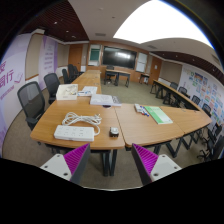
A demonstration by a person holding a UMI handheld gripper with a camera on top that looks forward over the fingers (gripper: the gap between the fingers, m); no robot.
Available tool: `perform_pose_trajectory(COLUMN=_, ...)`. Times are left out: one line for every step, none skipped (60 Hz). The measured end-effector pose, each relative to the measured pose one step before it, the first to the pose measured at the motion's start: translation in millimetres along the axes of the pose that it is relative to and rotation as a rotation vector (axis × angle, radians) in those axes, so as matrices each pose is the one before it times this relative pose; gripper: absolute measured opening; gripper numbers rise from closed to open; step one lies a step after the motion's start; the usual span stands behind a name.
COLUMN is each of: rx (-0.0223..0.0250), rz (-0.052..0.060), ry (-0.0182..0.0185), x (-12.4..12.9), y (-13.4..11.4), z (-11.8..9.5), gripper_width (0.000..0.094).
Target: Unplug charger
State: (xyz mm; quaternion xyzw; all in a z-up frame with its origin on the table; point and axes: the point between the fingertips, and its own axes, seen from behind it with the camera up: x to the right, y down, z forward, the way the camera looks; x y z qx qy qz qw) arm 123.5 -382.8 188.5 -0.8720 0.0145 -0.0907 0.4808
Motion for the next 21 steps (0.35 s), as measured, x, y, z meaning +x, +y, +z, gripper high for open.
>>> perform_pose_trajectory(rx=0.00361, rz=0.0013, ry=0.00131, x=-0.56, y=0.77, z=-3.92, gripper_width=0.0852)
perform_pose_trajectory(rx=0.00415, rz=0.0011, ry=0.00134, x=0.69, y=0.61, z=-4.33, gripper_width=0.0849)
perform_pose_trajectory(rx=0.00329, rz=0.0010, ry=0.00154, x=0.83, y=0.30, z=-4.38, gripper_width=0.0853)
perform_pose_trajectory(rx=0.00257, rz=0.0011, ry=0.00186, x=0.68, y=0.41, z=-4.09, gripper_width=0.0851)
perform_pose_trajectory(rx=0.00162, rz=0.0013, ry=0.00084, x=0.57, y=0.56, z=-3.61, gripper_width=0.0851)
perform_pose_trajectory(rx=0.00156, rz=0.0010, ry=0.00105, x=0.49, y=0.47, z=-3.03, gripper_width=0.0850)
perform_pose_trajectory(rx=0.00160, rz=0.0005, ry=0.00201, x=0.89, y=0.37, z=-2.94, gripper_width=0.0850)
perform_pose_trajectory(rx=0.00063, rz=0.0000, ry=0.00212, x=0.36, y=-0.31, z=-1.08, gripper_width=0.0849)
perform_pose_trajectory(rx=0.00053, rz=0.0006, ry=0.00154, x=0.48, y=0.68, z=-1.96, gripper_width=0.0850)
perform_pose_trajectory(rx=0.00031, rz=0.0017, ry=0.00031, x=0.11, y=0.47, z=-2.01, gripper_width=0.0850)
perform_pose_trajectory(rx=0.00079, rz=0.0020, ry=-0.00053, x=-0.07, y=0.31, z=-1.84, gripper_width=0.0851)
perform_pose_trajectory(rx=0.00115, rz=0.0021, ry=-0.00077, x=-0.12, y=-0.08, z=-1.85, gripper_width=0.0851)
perform_pose_trajectory(rx=0.00232, rz=0.0015, ry=-0.00115, x=-0.24, y=-0.14, z=-1.57, gripper_width=0.0852)
perform_pose_trajectory(rx=0.00234, rz=0.0008, ry=-0.00088, x=-0.17, y=-0.34, z=-1.48, gripper_width=0.0851)
perform_pose_trajectory(rx=0.00131, rz=0.0005, ry=-0.00091, x=-0.09, y=-0.15, z=-1.92, gripper_width=0.0850)
perform_pose_trajectory(rx=-0.00046, rz=0.0002, ry=0.00022, x=-0.32, y=0.34, z=-1.28, gripper_width=0.0850)
perform_pose_trajectory(rx=-0.00087, rz=-0.0003, ry=0.00040, x=-0.19, y=0.38, z=-1.04, gripper_width=0.0850)
perform_pose_trajectory(rx=-0.00084, rz=-0.0004, ry=0.00067, x=0.31, y=0.51, z=-1.11, gripper_width=0.0850)
perform_pose_trajectory(rx=-0.00082, rz=-0.0002, ry=0.00063, x=0.50, y=0.59, z=-0.77, gripper_width=0.0850)
perform_pose_trajectory(rx=-0.00047, rz=0.0000, ry=0.00024, x=0.38, y=0.40, z=-1.05, gripper_width=0.0850)
perform_pose_trajectory(rx=-0.00013, rz=0.0001, ry=0.00042, x=0.35, y=0.10, z=-0.83, gripper_width=0.0850)
